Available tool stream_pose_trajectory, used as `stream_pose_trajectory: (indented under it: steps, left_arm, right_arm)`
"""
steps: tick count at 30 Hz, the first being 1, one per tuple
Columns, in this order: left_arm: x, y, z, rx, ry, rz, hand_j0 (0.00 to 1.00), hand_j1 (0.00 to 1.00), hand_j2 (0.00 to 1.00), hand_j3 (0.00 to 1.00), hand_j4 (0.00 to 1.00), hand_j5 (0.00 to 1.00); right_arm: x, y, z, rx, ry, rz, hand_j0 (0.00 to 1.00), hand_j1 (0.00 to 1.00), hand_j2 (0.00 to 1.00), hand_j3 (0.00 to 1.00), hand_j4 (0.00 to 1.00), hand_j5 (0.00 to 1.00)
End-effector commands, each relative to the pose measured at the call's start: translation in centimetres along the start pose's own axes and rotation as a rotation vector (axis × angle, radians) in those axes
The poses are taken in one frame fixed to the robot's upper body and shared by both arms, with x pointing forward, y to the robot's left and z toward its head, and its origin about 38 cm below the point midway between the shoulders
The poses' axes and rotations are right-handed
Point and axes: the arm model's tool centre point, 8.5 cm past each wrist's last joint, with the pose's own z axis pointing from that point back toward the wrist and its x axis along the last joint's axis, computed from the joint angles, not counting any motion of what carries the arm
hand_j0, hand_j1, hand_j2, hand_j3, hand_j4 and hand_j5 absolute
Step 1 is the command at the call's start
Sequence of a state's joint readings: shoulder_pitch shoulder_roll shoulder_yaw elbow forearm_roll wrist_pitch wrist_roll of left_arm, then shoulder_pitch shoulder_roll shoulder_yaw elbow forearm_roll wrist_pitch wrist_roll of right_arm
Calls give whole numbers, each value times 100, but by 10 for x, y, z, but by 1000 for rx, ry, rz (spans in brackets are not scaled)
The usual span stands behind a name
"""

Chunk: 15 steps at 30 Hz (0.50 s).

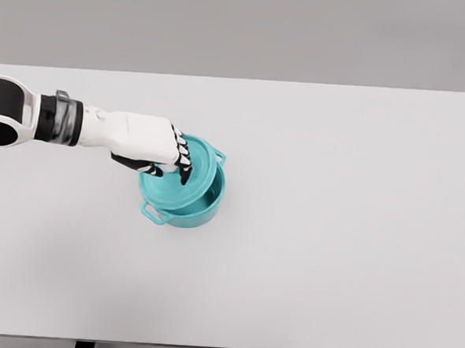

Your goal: Cover the pot with left arm

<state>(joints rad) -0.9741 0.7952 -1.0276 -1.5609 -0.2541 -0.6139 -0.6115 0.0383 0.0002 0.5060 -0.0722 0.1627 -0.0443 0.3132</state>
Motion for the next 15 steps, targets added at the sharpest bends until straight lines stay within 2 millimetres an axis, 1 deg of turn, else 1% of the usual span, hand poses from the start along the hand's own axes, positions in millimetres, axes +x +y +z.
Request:
stream_pose_trajectory:
  steps: [1, 4, 15]
  left_arm:
    - [0, 1, 0, 6, -1, 5, 67, 67, 67, 67, 67, 67]
    - [1, 2, -2, 7, -6, 4, 74, 74, 74, 74, 74, 74]
    - [5, 6, -12, 19, -29, -1, 76, 76, 76, 76, 76, 76]
  right_arm:
    - [0, 0, 0, 0, 0, 0, 100, 100, 100, 100, 100, 100]
    - [0, 0, 0, 0, 0, 0, 100, 100, 100, 100, 100, 100]
    - [0, 0, 0, 0, 0, 0, 100, 100, 100, 100, 100, 100]
